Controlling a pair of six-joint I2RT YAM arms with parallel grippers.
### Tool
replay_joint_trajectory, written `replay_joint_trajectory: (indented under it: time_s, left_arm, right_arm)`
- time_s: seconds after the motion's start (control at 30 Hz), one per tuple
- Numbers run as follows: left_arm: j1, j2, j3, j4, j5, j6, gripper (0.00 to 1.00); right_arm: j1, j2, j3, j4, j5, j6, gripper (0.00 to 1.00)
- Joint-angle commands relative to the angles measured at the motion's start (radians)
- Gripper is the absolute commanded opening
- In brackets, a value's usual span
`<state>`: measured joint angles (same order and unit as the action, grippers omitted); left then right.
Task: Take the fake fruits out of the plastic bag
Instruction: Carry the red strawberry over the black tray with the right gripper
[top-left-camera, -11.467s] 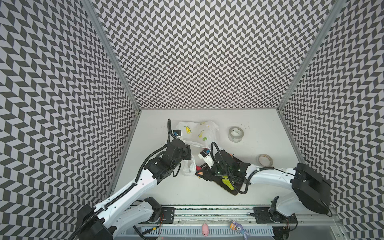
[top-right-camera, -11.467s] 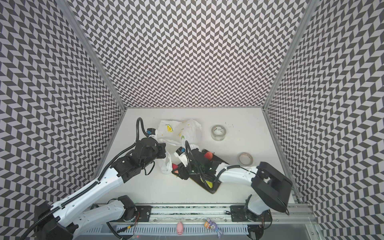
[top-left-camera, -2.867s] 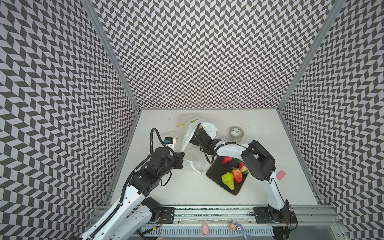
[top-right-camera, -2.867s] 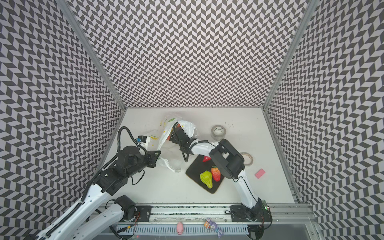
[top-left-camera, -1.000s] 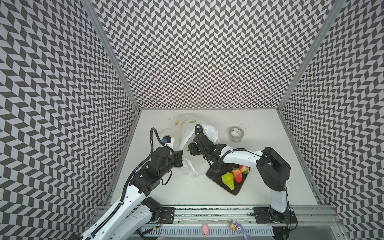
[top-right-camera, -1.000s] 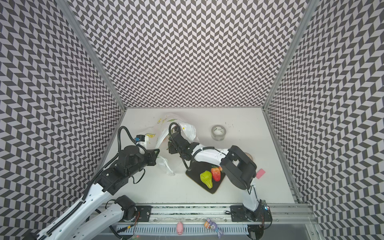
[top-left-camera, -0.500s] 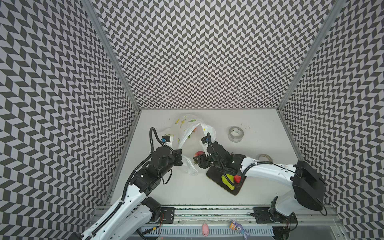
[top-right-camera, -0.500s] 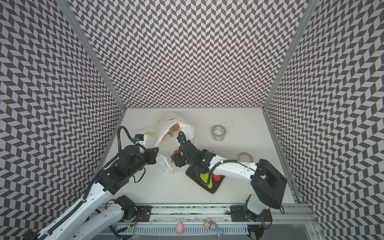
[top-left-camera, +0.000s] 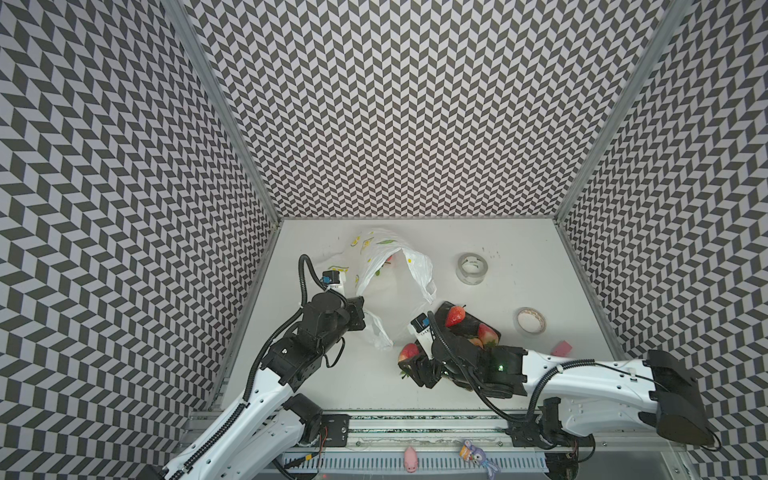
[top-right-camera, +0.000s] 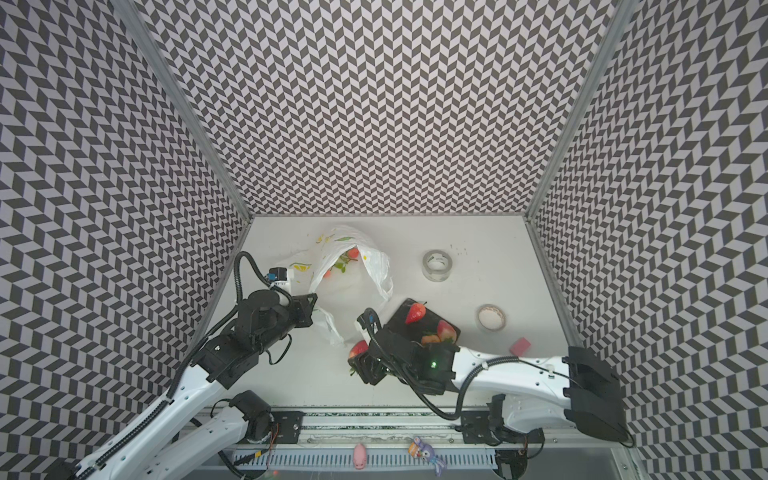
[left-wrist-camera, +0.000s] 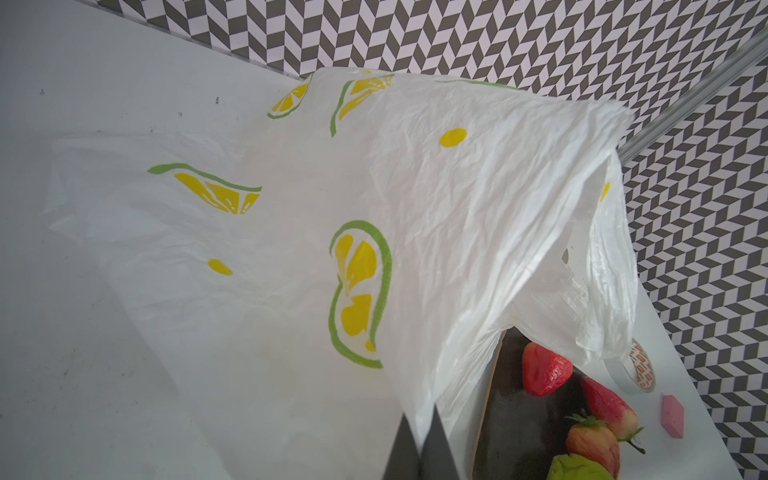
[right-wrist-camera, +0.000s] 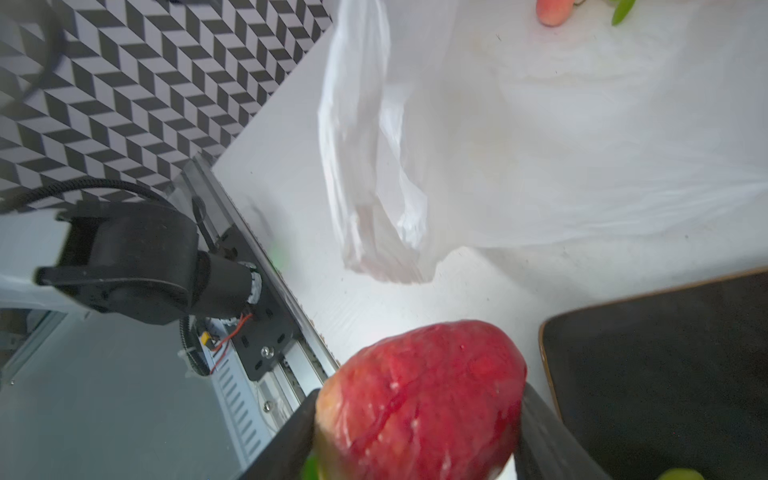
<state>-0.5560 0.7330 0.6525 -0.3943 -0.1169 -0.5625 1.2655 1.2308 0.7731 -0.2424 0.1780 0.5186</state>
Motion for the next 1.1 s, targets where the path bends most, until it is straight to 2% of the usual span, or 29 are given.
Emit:
replay_joint_trajectory:
  time_s: [0.0,0.13,0.33,0.53,0.8,0.87,1.07]
  left_arm:
    - [-0.002,-0.015,-0.006,0.021,-0.017,-0.009,0.0]
    - [-0.002,-0.028,-0.013,0.019,-0.017,-0.011,0.0]
    - [-0.002,-0.033,0.001,-0.005,-0.012,-0.01,0.0]
    - [-0.002,-0.033,0.008,-0.013,-0.015,-0.008,0.0]
    - [-0.003,-0.026,0.018,-0.014,-0.017,-0.004,0.0]
    - [-0.002,-0.027,0.017,-0.016,-0.017,-0.003,0.0]
    - [-0.002,-0.032,0.014,-0.025,-0.031,-0.007,0.0]
  right_arm:
    - [-0.003,-0.048,-0.048,-0.07,0.174,0.087,0.27]
    - [-0.036,-0.001,-0.048,-0.096,0.244,0.13,0.3]
    - [-0.088,0.145,0.016,-0.08,0.298,0.114,0.31]
    - [-0.107,0.303,0.105,-0.12,0.32,0.098,0.31]
    - [-0.124,0.372,0.098,-0.095,0.318,0.103,0.33]
    - [-0.124,0.383,0.095,-0.093,0.315,0.104,0.38]
    - [-0.125,0.38,0.082,-0.086,0.312,0.11,0.61]
